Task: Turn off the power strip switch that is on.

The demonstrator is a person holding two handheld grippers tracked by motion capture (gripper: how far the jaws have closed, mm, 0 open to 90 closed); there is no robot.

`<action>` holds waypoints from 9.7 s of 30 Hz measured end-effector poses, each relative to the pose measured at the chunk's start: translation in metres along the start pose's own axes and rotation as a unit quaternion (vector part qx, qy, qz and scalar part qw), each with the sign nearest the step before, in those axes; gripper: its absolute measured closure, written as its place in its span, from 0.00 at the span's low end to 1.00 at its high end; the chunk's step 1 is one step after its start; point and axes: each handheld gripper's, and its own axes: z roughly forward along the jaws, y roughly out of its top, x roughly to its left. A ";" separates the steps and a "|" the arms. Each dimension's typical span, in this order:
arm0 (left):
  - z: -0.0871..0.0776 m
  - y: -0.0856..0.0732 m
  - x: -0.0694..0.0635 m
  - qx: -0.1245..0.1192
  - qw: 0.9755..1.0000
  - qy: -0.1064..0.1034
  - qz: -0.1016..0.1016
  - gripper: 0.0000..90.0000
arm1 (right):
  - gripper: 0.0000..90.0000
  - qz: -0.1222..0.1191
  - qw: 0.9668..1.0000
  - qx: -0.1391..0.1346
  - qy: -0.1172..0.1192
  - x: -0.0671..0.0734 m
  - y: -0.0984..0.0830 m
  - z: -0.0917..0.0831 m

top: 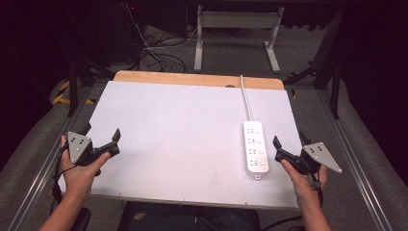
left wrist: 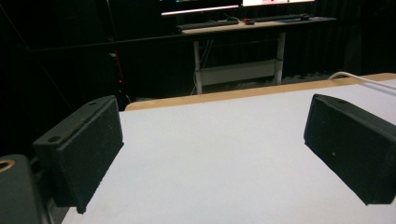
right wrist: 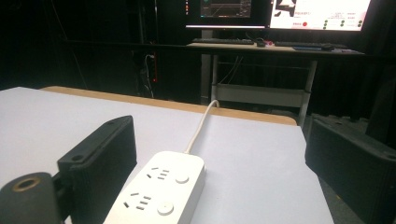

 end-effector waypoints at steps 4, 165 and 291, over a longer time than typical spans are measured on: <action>0.000 0.000 0.000 0.000 1.000 -0.004 0.001 0.06 | 0.12 0.000 1.000 -0.001 0.000 0.000 0.001 -0.003; 0.001 -0.002 -0.002 0.005 1.000 -0.026 -0.002 0.10 | 1.00 -0.018 0.939 0.344 0.027 0.026 0.001 0.127; 0.001 0.000 0.000 -0.001 0.999 -0.032 -0.019 0.12 | 0.06 0.012 0.999 0.002 0.046 0.008 0.012 -0.002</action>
